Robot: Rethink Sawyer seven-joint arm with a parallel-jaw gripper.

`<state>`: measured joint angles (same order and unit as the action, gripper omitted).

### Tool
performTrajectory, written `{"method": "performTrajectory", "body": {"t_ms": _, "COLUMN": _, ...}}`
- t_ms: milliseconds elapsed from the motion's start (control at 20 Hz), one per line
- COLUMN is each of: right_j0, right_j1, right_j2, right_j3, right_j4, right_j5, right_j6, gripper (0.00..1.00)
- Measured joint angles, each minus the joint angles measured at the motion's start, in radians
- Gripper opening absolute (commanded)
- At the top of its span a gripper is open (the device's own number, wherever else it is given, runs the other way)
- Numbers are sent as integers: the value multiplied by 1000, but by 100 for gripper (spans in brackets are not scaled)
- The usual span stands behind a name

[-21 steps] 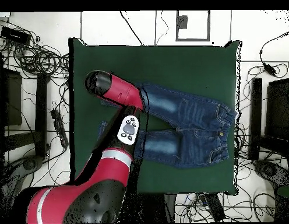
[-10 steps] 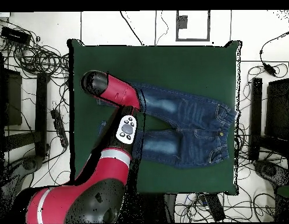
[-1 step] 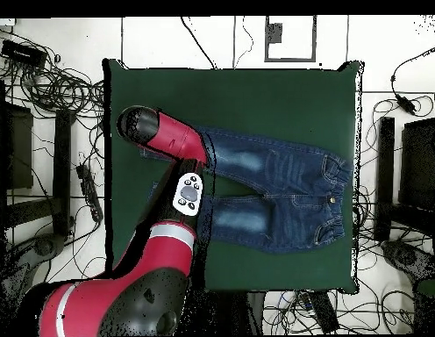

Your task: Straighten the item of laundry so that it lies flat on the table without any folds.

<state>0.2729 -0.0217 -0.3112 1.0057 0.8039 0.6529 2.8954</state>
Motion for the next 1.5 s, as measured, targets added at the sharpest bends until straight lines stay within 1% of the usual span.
{"method": "performTrajectory", "body": {"t_ms": 200, "right_j0": 0, "right_j1": 0, "right_j2": 0, "right_j3": 0, "right_j4": 0, "right_j5": 0, "right_j6": 0, "gripper": 0}}
{"method": "performTrajectory", "body": {"t_ms": 250, "right_j0": 0, "right_j1": 0, "right_j2": 0, "right_j3": -1, "right_j4": 0, "right_j5": 0, "right_j6": 0, "gripper": 100}}
{"method": "performTrajectory", "body": {"t_ms": 650, "right_j0": 17, "right_j1": 7, "right_j2": -23, "right_j3": -18, "right_j4": -11, "right_j5": 0, "right_j6": 0, "gripper": 100}}
{"method": "performTrajectory", "body": {"t_ms": 850, "right_j0": 35, "right_j1": -14, "right_j2": -27, "right_j3": 8, "right_j4": -22, "right_j5": 0, "right_j6": 0, "gripper": 100}}
{"method": "performTrajectory", "body": {"t_ms": 1200, "right_j0": 93, "right_j1": -113, "right_j2": -28, "right_j3": 143, "right_j4": -25, "right_j5": 0, "right_j6": 0, "gripper": 100}}
{"method": "performTrajectory", "body": {"t_ms": 1300, "right_j0": 100, "right_j1": -129, "right_j2": -28, "right_j3": 167, "right_j4": -25, "right_j5": -3, "right_j6": 0, "gripper": 100}}
{"method": "performTrajectory", "body": {"t_ms": 1500, "right_j0": 126, "right_j1": -201, "right_j2": -27, "right_j3": 289, "right_j4": -25, "right_j5": -28, "right_j6": 0, "gripper": 100}}
